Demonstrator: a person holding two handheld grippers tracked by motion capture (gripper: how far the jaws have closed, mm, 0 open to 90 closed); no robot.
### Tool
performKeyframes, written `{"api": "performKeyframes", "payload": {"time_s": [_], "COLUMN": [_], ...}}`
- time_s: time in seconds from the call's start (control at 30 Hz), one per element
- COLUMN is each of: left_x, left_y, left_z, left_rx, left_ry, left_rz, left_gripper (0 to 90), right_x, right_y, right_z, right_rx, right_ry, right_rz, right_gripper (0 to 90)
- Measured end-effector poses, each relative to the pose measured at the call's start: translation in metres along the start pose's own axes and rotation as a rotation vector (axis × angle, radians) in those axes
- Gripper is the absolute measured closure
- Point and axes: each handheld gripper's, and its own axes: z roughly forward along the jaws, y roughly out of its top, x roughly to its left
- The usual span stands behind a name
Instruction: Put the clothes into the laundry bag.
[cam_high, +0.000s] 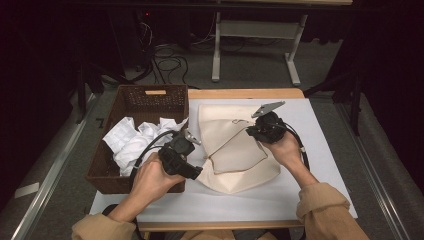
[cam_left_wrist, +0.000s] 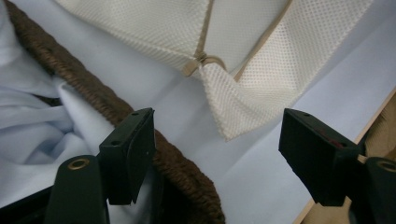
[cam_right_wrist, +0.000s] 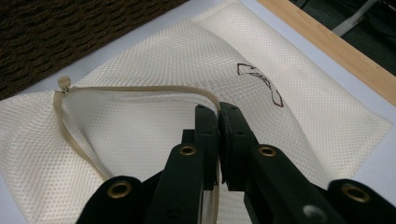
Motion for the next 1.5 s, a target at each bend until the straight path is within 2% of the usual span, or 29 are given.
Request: {"api": "performKeyframes", "payload": {"time_s": [0.23, 0.4, 0.63, 0.73, 0.83, 0.93, 1.1, 1.3, 1.5], "left_x": [0.017, 0.028, 0.041, 0.043, 0.043, 0.046, 0.062, 0.072, 0.089], "left_y": [-0.007, -0.008, -0.014, -0.015, -0.016, -0.016, -0.019, -0.02, -0.021], "left_z": [-0.006, -0.009, -0.012, -0.013, -0.01, -0.007, 0.003, 0.013, 0.026], "left_rx": [0.008, 0.029, 0.032, 0.04, 0.055, 0.07, 0.113, 0.146, 0.189], "left_ry": [0.009, 0.076, 0.077, 0.06, 0.066, 0.096, 0.154, 0.214, 0.242], "left_rz": [-0.059, -0.076, -0.114, -0.111, -0.101, -0.111, -0.157, -0.175, -0.213], "left_gripper": [26.1, 21.5, 21.4, 21.4, 21.4, 21.5, 20.1, 19.4, 18.8], "right_x": [0.001, -0.001, -0.001, -0.002, -0.001, 0.0, -0.001, -0.002, -0.004], "right_y": [-0.001, -0.001, -0.002, -0.002, -0.002, -0.003, -0.004, -0.008, -0.008], "right_z": [-0.001, 0.0, -0.002, -0.002, -0.001, -0.001, 0.0, 0.001, 0.001], "right_rx": [0.003, 0.002, 0.0, -0.006, -0.003, -0.003, 0.002, 0.0, 0.005], "right_ry": [-0.009, -0.019, -0.026, -0.028, -0.032, -0.033, -0.03, -0.03, -0.024], "right_rz": [0.002, 0.004, 0.003, 0.018, 0.019, 0.02, 0.024, 0.019, 0.025], "right_gripper": [87.1, 87.0, 87.0, 86.8, 86.9, 86.9, 86.9, 86.9, 86.8]}}
